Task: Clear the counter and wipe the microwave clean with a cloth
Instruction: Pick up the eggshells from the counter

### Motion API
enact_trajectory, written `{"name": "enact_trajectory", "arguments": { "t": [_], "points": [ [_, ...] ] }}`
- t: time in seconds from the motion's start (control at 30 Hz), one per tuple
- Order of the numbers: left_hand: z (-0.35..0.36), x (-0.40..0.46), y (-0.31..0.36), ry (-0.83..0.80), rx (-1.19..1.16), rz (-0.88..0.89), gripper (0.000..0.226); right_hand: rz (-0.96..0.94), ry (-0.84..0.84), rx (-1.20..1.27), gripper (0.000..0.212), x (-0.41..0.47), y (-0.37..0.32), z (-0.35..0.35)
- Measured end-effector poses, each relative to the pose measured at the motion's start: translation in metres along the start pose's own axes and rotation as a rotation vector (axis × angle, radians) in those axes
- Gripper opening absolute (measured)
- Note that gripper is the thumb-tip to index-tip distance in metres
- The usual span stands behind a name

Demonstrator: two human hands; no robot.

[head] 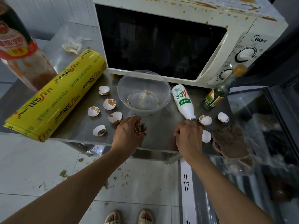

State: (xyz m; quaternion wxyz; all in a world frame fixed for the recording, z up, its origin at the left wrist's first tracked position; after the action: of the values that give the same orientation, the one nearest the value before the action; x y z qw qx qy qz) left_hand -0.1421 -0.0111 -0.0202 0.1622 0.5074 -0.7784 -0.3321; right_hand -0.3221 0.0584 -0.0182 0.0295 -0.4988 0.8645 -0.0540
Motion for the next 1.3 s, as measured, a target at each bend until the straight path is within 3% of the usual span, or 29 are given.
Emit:
{"name": "enact_trajectory", "arguments": {
  "t": [0.23,0.4,0.47,0.67,0.83,0.97,1.13,1.3],
  "points": [
    [-0.001,-0.002,0.000,0.018,-0.020,0.006,0.055,-0.035,0.001,-0.078,0.016,-0.002,-0.009,-0.005],
    [-0.001,-0.002,-0.003,0.035,-0.015,-0.003,0.058,-0.031,-0.015,0.498,0.004,-0.009,-0.038,-0.017],
    [0.000,0.000,-0.005,0.040,0.001,0.000,0.058,-0.039,-0.004,0.616,0.003,-0.009,-0.057,-0.018],
    [0.007,0.005,-0.010,0.111,0.033,0.014,0.055,-0.068,-0.078,0.565,0.015,-0.005,-0.080,0.005],
    [0.009,0.006,-0.009,0.120,0.039,0.026,0.055,-0.054,-0.054,0.644,0.002,-0.002,-0.074,0.006],
    [0.010,0.007,-0.007,0.127,0.048,0.046,0.048,-0.025,-0.105,0.694,0.009,0.001,-0.072,0.007],
    [0.008,0.007,-0.003,0.147,0.039,0.042,0.035,0.028,-0.024,0.778,0.004,0.000,-0.060,0.004],
    [0.001,-0.006,0.002,0.177,0.005,0.040,0.034,0.022,-0.022,0.780,0.004,-0.004,-0.053,0.001]
  ]
}}
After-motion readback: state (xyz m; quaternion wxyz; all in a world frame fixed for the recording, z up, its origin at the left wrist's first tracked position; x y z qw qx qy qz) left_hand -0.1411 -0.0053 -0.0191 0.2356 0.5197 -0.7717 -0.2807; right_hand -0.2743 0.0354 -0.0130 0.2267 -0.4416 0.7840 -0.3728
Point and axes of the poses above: each hand's wrist, its own x-axis towards the middle knuckle, its own z-axis out of the palm, y = z × x, the point moved 3 cm from there along x, towards the middle knuckle, and after that the axes turned 3 degrees about z, right-handed, at the moved point
